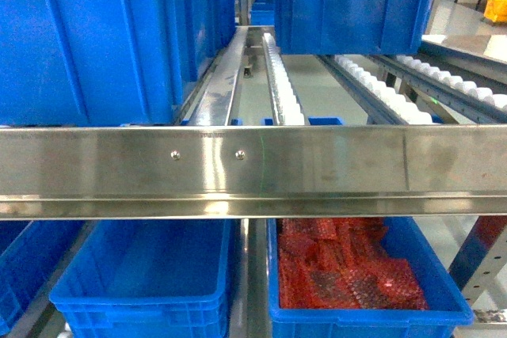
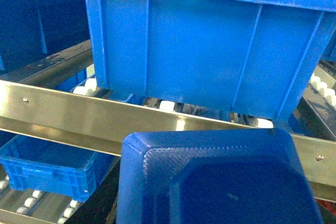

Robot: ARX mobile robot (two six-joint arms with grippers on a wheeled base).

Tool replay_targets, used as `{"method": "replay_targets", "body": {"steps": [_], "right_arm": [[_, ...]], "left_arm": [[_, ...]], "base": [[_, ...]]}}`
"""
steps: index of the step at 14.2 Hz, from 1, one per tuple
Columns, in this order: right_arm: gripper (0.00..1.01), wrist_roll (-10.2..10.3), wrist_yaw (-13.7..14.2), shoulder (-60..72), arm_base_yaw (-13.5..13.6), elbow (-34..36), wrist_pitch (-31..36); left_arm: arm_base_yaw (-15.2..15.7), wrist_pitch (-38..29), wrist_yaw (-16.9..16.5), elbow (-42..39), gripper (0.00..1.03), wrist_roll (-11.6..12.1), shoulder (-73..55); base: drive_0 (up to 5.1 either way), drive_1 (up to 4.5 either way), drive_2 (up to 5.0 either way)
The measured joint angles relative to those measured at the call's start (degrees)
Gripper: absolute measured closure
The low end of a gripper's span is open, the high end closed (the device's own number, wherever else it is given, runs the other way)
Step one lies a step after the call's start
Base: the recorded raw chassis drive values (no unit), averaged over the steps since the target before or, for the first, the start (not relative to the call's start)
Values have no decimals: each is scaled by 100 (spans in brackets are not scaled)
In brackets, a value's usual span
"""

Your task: Pick blue part to blue bin on bottom shelf

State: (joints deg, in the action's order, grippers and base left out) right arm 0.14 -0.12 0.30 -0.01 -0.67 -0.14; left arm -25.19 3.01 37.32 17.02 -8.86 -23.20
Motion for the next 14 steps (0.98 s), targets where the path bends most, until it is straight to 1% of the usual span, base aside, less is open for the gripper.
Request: {"method": "replay_targets", "body": {"steps": [14], "right_arm": [[3, 0, 11, 0, 0, 0, -13]], "left_arm": [[0, 2, -2, 0, 59, 2, 0]], "base": [[0, 0, 0]]}}
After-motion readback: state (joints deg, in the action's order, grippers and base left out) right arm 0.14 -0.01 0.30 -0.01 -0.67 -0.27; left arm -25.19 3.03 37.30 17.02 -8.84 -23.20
